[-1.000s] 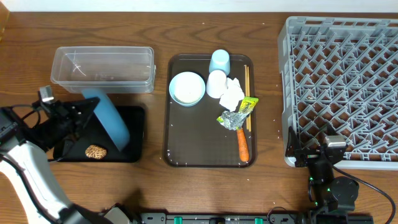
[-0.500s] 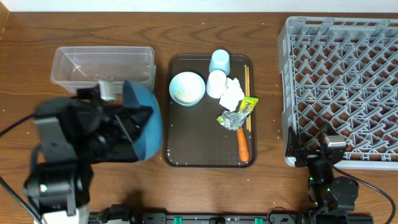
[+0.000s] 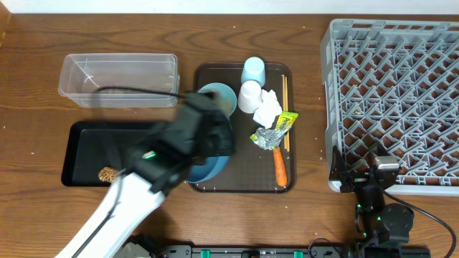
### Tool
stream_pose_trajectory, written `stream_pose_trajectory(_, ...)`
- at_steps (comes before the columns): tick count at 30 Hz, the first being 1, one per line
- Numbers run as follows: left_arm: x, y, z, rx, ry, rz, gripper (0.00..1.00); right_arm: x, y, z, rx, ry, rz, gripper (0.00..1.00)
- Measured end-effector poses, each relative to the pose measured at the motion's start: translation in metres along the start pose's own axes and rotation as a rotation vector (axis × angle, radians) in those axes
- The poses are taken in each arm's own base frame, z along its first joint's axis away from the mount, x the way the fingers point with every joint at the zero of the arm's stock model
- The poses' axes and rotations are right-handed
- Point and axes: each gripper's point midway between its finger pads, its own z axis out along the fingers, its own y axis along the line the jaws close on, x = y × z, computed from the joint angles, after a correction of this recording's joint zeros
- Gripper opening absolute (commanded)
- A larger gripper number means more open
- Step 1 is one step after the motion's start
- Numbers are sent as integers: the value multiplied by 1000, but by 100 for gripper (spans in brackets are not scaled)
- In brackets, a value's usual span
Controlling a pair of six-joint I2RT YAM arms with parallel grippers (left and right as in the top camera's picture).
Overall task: Sort waste into correct bins and load items into the dishwasher rack
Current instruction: 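Return the blue plate to the brown tray and release it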
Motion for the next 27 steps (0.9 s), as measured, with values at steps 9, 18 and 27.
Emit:
stream_pose_trajectory(9, 32, 4, 80, -157, 115, 50, 6, 0, 0, 0, 0, 0, 0, 99)
stream_pose_trajectory(18, 59, -6, 101, -176, 170, 97, 6, 0, 0, 0, 0, 0, 0, 99)
stream_pose_trajectory(27, 68, -4, 111, -192, 204, 101, 14, 0, 0, 0, 0, 0, 0, 99)
